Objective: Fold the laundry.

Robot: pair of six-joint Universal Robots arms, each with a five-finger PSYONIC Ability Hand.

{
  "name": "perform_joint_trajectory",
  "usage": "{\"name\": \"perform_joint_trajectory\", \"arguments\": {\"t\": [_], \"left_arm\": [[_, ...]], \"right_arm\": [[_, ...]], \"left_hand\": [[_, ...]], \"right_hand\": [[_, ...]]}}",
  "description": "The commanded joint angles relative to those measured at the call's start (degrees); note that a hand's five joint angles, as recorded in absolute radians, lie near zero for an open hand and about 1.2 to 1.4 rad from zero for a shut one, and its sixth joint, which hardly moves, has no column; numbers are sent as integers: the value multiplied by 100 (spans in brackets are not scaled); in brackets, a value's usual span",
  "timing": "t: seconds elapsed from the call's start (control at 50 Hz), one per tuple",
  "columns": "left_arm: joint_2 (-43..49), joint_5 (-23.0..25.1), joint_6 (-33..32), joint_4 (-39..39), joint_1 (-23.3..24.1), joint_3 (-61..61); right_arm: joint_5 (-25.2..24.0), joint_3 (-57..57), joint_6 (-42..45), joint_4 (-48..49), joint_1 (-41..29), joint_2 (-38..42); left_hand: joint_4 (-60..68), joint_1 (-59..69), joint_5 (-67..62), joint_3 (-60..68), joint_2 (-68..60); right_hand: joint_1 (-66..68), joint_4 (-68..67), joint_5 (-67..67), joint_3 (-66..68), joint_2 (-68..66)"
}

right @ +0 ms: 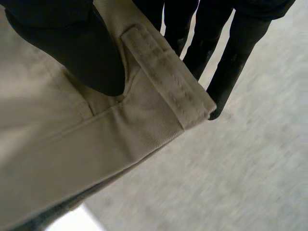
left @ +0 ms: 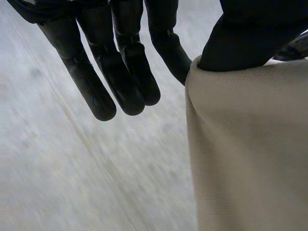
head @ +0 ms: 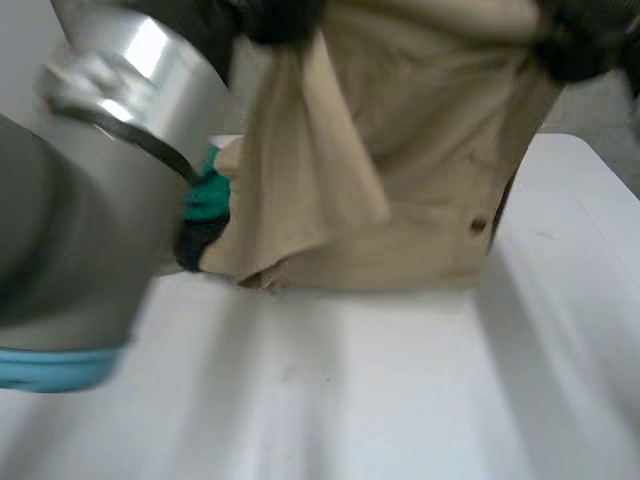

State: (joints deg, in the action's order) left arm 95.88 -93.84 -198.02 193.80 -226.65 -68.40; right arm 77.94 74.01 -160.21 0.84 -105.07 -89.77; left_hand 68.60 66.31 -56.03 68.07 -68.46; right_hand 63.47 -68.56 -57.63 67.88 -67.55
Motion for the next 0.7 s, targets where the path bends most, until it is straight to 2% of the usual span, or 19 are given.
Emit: {"name": "perform_joint_trajectory", "arguments": {"t": [0.02,0.08,0.18,0.24,0.4,0.46,0.6,0.68,0.7], "left_arm": [[-605,50,0,-852,-72,906],[-754,217,0,-1090,-195,1188],[-668,568,9,-1187,-659,1355],[-457,709,18,-1187,-889,1329],[1362,1008,9,-1047,-1250,1496],[2396,1148,0,-609,-1364,1811],[4252,1719,44,507,-1619,2742],[5078,1659,53,921,-1785,3776],[5203,1650,53,931,-1803,3973]], "right_arm": [[-16,-1150,-326,-953,30,-645],[-7,-1371,-537,-1015,13,-726],[-7,-1460,-774,-1094,30,-621],[10,-1442,-994,-1121,30,-59],[89,-1398,-1513,-928,-14,1373],[221,-1407,-1610,-550,-224,2015],[968,-1609,-1513,670,-734,3570],[1354,-1934,-1487,1550,-822,4239],[1433,-2091,-1469,1882,-857,4423]], "left_hand": [[1140,1369,-1397,1193,-1154],[1140,1369,-1397,1193,-1154],[1140,1369,-1397,1193,-1154],[1140,1369,-1397,1193,-1154],[1140,1369,-1397,1193,-1154],[1140,1369,-1397,1193,-1154],[1140,1369,-1397,1193,-1154],[1140,1369,-1397,1193,-1154],[1092,1321,-1350,1145,-1107]], "right_hand": [[1653,-1144,-1237,1212,-1245],[1653,-1144,-1237,1212,-1245],[1653,-1144,-1237,1212,-1245],[1653,-1144,-1237,1212,-1245],[1653,-1144,-1237,1212,-1245],[1653,-1144,-1237,1212,-1245],[1653,-1144,-1237,1212,-1245],[1653,-1144,-1237,1212,-1245],[-705,1215,1122,-1147,1113]]}}
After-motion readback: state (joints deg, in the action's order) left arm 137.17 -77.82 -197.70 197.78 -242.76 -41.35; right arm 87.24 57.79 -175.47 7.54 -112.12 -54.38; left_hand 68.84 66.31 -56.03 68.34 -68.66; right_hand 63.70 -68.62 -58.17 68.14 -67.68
